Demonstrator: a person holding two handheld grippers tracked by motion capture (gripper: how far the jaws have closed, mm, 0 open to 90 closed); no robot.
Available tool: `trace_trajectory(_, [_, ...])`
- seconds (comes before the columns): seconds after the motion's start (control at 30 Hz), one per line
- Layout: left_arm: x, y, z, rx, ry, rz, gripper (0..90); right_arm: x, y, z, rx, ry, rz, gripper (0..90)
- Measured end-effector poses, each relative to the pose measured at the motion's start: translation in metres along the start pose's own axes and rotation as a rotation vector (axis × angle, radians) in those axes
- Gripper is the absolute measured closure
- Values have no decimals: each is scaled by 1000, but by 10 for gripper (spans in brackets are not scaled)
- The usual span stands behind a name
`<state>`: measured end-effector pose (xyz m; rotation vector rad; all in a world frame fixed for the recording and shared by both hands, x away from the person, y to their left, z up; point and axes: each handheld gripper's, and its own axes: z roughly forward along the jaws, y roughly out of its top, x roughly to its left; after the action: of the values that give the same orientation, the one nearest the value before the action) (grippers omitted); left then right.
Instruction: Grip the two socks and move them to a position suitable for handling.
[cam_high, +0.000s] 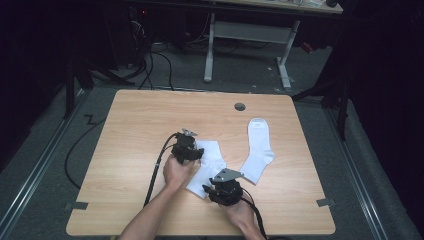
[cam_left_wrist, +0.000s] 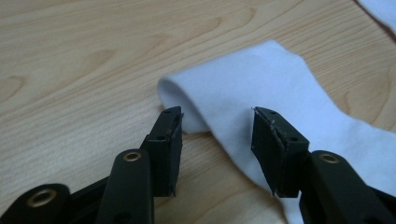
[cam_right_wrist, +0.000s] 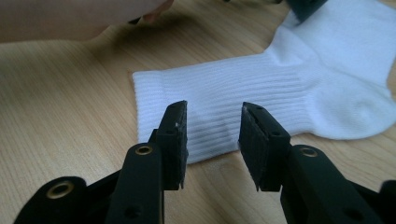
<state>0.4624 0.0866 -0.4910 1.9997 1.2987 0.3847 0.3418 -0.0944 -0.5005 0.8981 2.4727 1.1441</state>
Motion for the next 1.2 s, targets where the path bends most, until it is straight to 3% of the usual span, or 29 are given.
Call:
trace_trajectory(0.1, [-2, 5, 2, 5, -14, -9, 553, 1, -2, 5, 27, -6, -14, 637])
trace_trajectory(0.17, [-2, 7, 7, 36, 3, 7, 569, 1, -3, 6, 34, -6, -23, 655])
trace_trajectory(0.37, [-2, 8, 9, 31, -3, 13, 681, -2, -5, 2, 59, 16, -43, 770])
trace_trajectory(0.43, [-1, 8, 9, 38, -19, 13, 762, -1, -6, 0, 67, 16, -61, 800])
trace_trajectory(0.47, [0, 8, 9, 43, -31, 7, 843, -1, -5, 0, 71, 20, -62, 813])
trace_trajectory(0.63, [3, 12, 9, 49, -79, -11, 892, -1, -5, 0, 75, 23, -70, 819])
trace_trajectory(0.8, [-3, 16, -5, -4, -103, 37, 897, -3, -5, 0, 75, 28, -72, 820])
trace_trajectory(0.97, [-14, 15, -28, -65, -140, 121, 897, -5, -6, 0, 73, 15, -70, 820])
trace_trajectory(1.1, [-25, 5, -47, -76, -190, 188, 896, -5, -6, -1, 69, -4, -78, 819])
trace_trajectory(1.2, [-32, -11, -54, -46, -223, 229, 896, -6, -8, -1, 62, -10, -72, 820])
